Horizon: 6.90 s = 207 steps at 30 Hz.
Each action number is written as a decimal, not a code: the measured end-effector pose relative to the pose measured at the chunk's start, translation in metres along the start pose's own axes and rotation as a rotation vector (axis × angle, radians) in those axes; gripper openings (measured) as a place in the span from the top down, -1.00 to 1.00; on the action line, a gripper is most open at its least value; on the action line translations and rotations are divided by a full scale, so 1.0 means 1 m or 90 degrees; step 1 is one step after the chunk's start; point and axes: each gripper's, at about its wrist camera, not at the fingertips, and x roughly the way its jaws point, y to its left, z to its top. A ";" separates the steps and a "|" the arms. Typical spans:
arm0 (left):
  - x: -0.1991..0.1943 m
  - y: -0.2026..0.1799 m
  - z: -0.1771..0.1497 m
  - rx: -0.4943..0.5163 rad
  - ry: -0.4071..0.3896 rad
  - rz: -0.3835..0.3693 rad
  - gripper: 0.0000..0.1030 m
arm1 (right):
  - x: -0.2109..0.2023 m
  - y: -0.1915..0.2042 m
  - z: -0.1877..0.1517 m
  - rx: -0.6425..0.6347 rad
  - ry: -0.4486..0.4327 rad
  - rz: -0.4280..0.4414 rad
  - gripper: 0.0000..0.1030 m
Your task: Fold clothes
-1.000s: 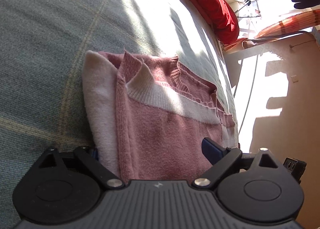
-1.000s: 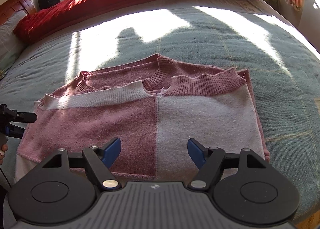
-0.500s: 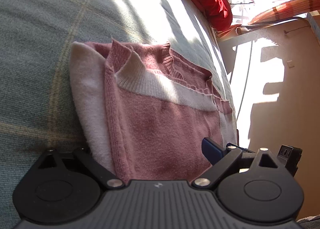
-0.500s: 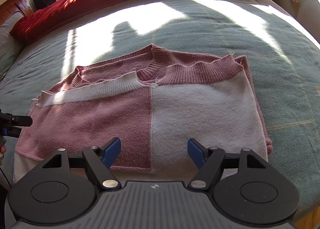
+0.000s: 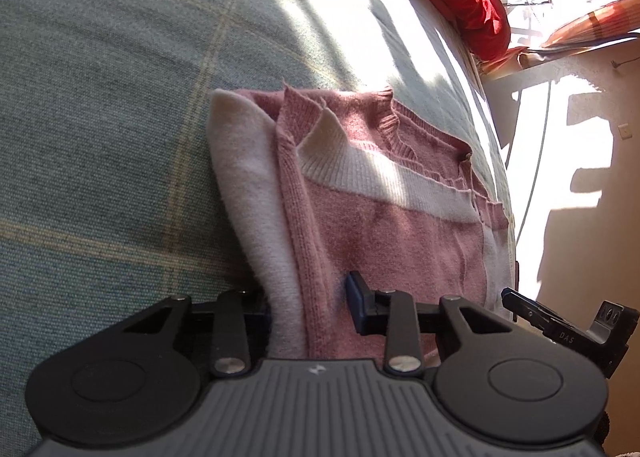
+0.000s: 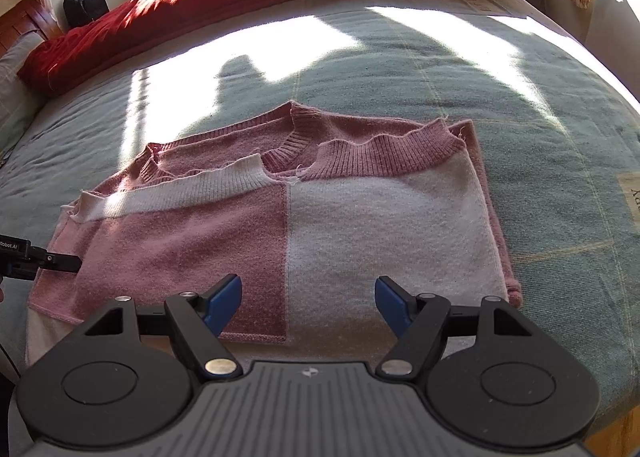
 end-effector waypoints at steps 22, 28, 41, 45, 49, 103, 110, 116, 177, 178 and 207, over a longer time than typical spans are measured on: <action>-0.031 -0.096 -0.002 0.035 -0.012 0.109 0.66 | -0.043 0.001 0.002 -0.039 -0.073 -0.001 -0.50; -0.037 -0.133 -0.004 0.052 -0.023 0.093 0.66 | -0.055 -0.009 -0.002 -0.024 -0.095 0.008 -0.50; -0.029 -0.202 -0.020 0.076 -0.031 0.027 0.66 | -0.081 -0.038 -0.009 0.006 -0.137 0.013 -0.50; -0.022 -0.221 -0.027 0.076 -0.033 -0.015 0.65 | -0.087 -0.050 -0.012 0.024 -0.149 0.012 -0.50; -0.008 -0.240 -0.032 0.082 -0.027 -0.029 0.65 | -0.091 -0.062 -0.017 0.039 -0.154 0.008 -0.50; 0.201 -0.329 -0.066 0.052 0.087 0.073 0.52 | -0.124 -0.159 -0.055 0.111 -0.130 0.036 -0.58; 0.208 -0.345 -0.071 0.081 0.090 0.064 0.45 | -0.122 -0.162 -0.056 0.119 -0.126 0.026 -0.58; 0.192 -0.364 -0.083 0.165 0.098 0.035 0.32 | -0.125 -0.167 -0.059 0.143 -0.131 0.049 -0.58; 0.122 -0.284 -0.107 0.548 -0.004 0.114 -0.58 | 0.095 -0.067 0.144 -0.254 0.091 0.132 0.17; 0.120 -0.285 -0.106 0.550 -0.008 0.114 -0.58 | 0.098 -0.068 0.141 -0.260 0.096 0.133 0.17; 0.121 -0.297 -0.094 0.593 -0.016 0.101 -0.60 | 0.011 -0.116 0.110 -0.147 0.021 0.128 0.63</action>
